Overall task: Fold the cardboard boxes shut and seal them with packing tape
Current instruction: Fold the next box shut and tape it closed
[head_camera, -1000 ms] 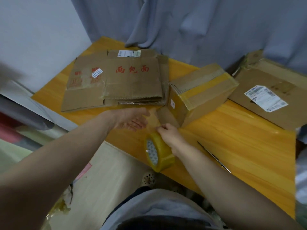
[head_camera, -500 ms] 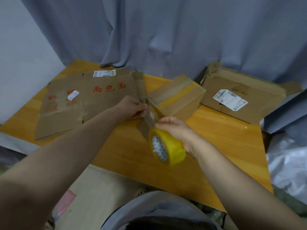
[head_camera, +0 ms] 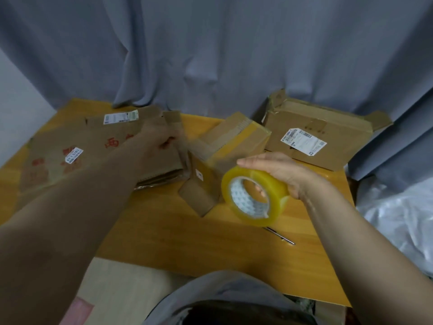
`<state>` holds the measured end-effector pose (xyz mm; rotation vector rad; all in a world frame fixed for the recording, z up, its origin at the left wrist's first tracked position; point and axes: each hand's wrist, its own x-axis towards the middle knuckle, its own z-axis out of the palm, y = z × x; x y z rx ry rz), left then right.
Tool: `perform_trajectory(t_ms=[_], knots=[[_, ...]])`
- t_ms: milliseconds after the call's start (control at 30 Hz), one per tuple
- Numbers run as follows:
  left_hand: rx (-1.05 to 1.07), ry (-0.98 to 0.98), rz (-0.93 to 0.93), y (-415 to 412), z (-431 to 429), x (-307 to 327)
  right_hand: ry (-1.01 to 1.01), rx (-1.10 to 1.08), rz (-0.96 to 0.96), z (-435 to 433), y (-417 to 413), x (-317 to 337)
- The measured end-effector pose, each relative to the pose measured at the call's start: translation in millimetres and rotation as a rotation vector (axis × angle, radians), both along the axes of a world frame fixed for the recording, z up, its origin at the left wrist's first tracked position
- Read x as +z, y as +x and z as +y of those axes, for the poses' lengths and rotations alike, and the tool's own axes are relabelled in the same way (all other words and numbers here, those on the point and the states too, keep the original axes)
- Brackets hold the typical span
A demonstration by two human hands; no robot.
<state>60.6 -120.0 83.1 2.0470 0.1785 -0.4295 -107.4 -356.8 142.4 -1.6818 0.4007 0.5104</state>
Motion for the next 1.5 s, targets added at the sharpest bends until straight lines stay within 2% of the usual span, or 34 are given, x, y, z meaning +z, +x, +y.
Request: perform_trajectory(t_ms=[167,300,667,1233,1500], knots=[[0.105,-0.099,0.113,6.6,-0.2,-20.2,-0.101,-0.01,-0.015,-8.8,11.3,6.8],[0.112,-0.134,0.2,13.0,-10.0,-31.9,-0.237,-0.023,-0.005,0.9,18.9,2.5],[0.087,-0.158,0.295,23.4,-17.5,-50.6,-0.245,-0.048,0.076,5.0,31.4,-15.6],[0.105,-0.1,0.292,19.4,-19.6,-54.3,-0.218,-0.017,0.129,4.1,35.9,-33.8],[0.079,0.078,0.275,15.8,-18.9,-66.5,-0.221,-0.032,0.144,3.3,37.1,-58.0]])
